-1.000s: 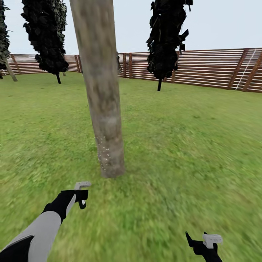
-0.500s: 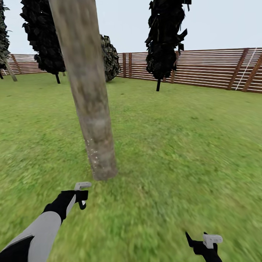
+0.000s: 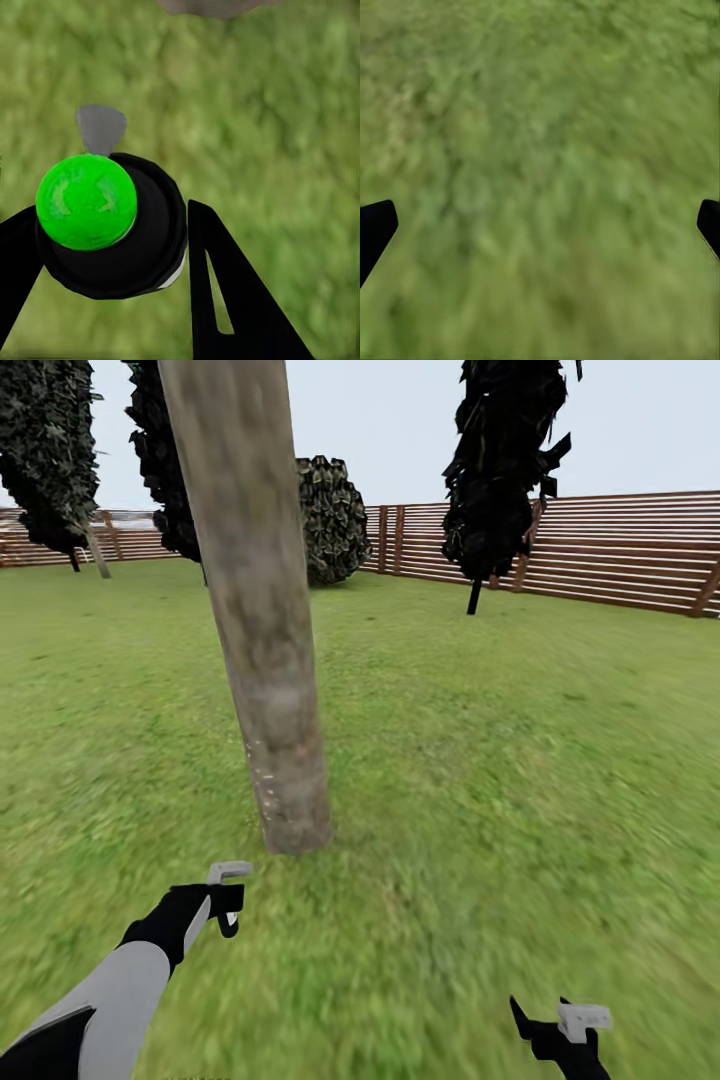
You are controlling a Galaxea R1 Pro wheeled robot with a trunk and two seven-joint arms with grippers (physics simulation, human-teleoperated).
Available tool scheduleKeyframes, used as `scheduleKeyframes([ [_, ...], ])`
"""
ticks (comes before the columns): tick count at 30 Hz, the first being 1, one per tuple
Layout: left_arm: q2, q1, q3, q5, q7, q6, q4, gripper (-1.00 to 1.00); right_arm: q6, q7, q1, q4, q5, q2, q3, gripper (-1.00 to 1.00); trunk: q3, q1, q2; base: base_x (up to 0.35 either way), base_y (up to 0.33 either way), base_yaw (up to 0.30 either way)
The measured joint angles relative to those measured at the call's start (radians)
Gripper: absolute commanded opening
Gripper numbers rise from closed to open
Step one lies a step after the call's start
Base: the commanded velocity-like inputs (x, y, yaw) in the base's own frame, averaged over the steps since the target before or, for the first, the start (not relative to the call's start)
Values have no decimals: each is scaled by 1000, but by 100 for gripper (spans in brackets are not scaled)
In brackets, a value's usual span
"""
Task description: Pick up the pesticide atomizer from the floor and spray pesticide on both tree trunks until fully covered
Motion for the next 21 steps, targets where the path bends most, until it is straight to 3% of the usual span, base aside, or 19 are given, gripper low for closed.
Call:
scheduleKeyframes([
  [4,-2,0,0,0,0,0,0,-100,0,0,0,0,0,0,0,100,0,0,0,86,-271,162],
  [14,-6,0,0,-2,1,0,0,-100,0,0,0,0,0,0,0,100,0,0,0,86,-271,21],
  [21,-6,0,0,-2,1,0,0,-100,0,0,0,0,0,0,0,100,0,0,0,83,-271,245],
])
